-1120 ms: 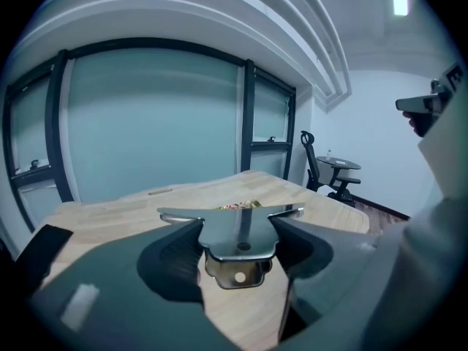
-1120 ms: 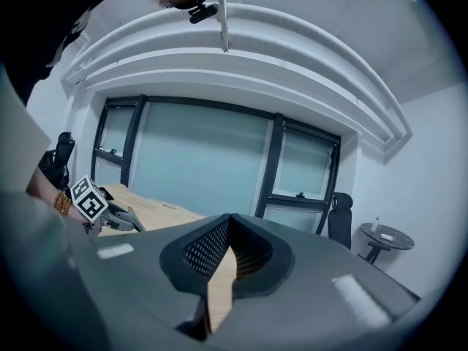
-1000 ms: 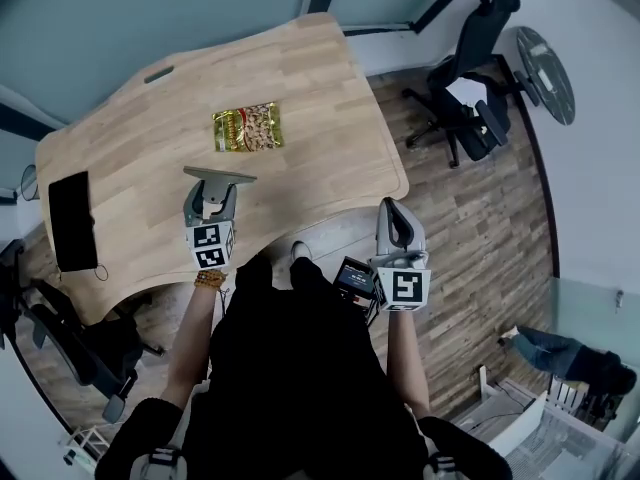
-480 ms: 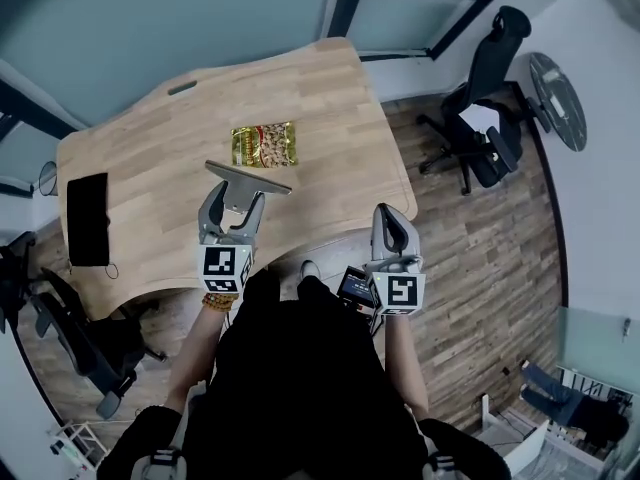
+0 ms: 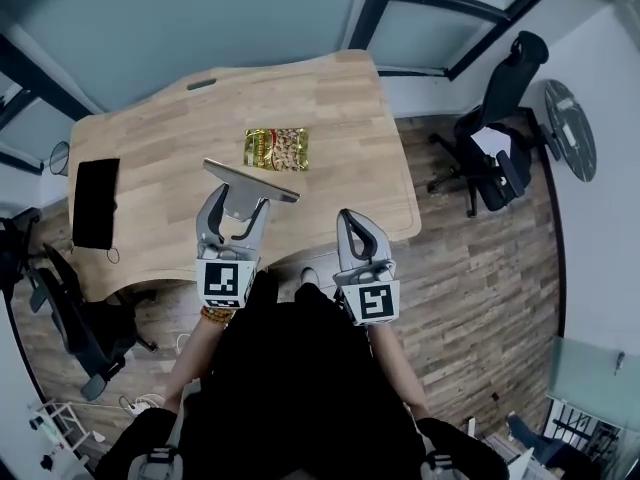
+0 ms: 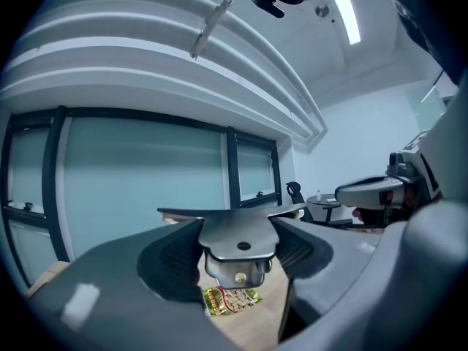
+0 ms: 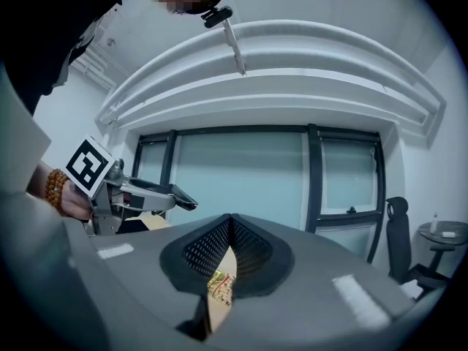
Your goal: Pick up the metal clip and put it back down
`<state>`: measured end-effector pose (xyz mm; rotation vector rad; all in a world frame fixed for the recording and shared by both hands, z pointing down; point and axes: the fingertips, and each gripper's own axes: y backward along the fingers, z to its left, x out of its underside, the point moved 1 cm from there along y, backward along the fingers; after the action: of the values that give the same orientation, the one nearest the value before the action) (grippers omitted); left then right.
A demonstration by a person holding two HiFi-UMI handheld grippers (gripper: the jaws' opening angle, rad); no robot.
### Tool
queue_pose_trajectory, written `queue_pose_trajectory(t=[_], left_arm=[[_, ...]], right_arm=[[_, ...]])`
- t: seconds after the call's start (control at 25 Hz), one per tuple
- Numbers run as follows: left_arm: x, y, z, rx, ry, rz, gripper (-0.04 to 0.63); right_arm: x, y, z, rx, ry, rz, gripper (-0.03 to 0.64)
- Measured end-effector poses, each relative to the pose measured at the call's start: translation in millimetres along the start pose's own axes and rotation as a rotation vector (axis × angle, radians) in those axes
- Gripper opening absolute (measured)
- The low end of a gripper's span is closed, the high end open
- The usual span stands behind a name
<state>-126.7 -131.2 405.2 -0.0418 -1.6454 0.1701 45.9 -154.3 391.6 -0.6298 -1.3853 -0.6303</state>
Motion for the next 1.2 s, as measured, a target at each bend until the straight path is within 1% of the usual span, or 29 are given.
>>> queue_pose_trajectory(t=[0.12, 0.32, 0.76, 1.04, 1.2], left_arm=[[-3, 1, 0, -0.014, 0.006, -0.007, 0.305], [6, 5, 6, -0.053, 0.020, 0.015, 0.305], [15, 18, 23, -0.127, 0.052, 0.030, 0.305], [18, 22, 31, -0.159, 0.059, 0.034, 0.305], [19, 21, 33, -0.164, 0.058, 0.041, 0.305]], right_arm=[[-2, -6, 13, -0.046, -0.003, -0.010, 0.021], [-1, -14, 22, -0.092, -0.014, -0.011, 0.021], [4, -28, 40, -0.174, -0.020, 0.005, 0.021], [3, -34, 43, -0.199, -0.022, 0.002, 0.021], [3, -38, 42, -0.201, -0.026, 0.007, 0.021]])
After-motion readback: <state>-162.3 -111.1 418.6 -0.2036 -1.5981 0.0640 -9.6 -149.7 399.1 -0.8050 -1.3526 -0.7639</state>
